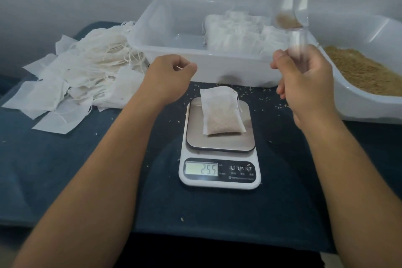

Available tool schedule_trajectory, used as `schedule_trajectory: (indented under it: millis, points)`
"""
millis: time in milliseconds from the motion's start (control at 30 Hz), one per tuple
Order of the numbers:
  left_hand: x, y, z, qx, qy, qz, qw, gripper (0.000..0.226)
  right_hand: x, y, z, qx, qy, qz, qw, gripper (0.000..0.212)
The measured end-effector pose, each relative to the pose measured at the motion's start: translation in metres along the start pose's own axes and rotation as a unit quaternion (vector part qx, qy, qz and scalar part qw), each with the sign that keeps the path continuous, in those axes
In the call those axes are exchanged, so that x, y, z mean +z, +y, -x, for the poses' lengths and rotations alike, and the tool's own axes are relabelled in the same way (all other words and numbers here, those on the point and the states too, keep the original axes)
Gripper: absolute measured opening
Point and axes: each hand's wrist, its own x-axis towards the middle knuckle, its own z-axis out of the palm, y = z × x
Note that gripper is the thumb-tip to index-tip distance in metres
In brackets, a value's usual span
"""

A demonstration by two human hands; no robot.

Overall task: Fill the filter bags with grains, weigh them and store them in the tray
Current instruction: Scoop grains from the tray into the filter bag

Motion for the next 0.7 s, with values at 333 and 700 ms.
schedule_trajectory:
  millis: [333, 700]
  points:
    - [0.0014, -0.0050, -0.0034, -0.002, -0.010, -0.029, 1.000, 0.017, 0.0010, 0.0015, 0.0012, 0.001, -0.003, 0.010, 1.000, 0.018]
    - [0.0025, -0.0010, 0.0030, 0.027, -0.109, -0.084, 0.990, 0.027, 0.0038, 0.0092, 0.0002, -0.006, -0.046, 0.066, 0.997, 0.024]
